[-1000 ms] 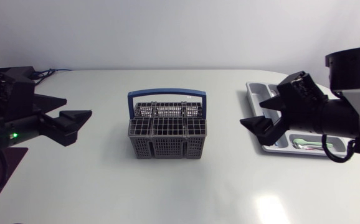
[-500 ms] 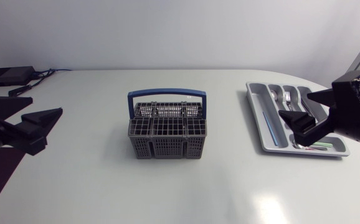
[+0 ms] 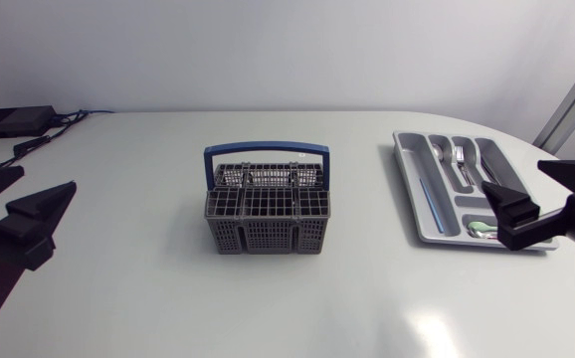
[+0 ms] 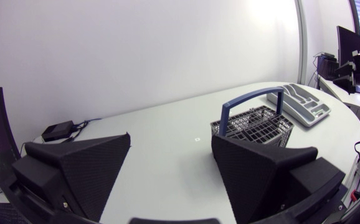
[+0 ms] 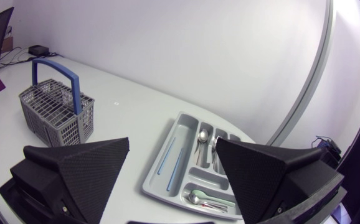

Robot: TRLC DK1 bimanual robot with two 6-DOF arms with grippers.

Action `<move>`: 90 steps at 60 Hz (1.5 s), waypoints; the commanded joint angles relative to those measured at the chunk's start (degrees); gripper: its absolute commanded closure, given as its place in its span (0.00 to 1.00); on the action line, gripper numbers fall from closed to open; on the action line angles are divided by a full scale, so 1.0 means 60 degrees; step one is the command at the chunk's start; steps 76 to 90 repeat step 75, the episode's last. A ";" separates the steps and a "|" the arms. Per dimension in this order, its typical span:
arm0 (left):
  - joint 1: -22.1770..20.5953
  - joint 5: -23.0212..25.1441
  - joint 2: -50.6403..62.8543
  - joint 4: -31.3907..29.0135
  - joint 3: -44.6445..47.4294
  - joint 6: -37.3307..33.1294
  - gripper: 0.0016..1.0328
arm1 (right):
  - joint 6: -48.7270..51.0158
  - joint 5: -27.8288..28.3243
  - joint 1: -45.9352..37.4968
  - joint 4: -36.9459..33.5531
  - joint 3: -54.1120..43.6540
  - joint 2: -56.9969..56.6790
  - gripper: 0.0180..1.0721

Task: Unload the cutlery basket into the drawer organizer.

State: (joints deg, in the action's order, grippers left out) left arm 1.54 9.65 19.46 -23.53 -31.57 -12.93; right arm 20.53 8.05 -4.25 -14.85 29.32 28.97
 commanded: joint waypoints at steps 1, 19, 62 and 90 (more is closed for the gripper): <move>0.0227 0.0047 -0.0666 0.0274 0.0501 0.0280 0.04 | -0.0229 -0.0258 -0.0053 0.0205 -0.0390 -0.0639 0.04; 0.0072 -0.0481 -0.1488 0.1438 0.2020 0.0878 0.04 | -0.1248 -0.0604 0.0190 0.0929 -0.1825 -0.1976 0.04; -0.0257 -0.1608 -0.3244 0.3921 0.5262 0.2155 0.04 | -0.3422 -0.1342 0.0709 0.2475 -0.4887 -0.4829 0.04; -0.0257 -0.1608 -0.3244 0.3921 0.5262 0.2155 0.04 | -0.3422 -0.1342 0.0709 0.2475 -0.4887 -0.4829 0.04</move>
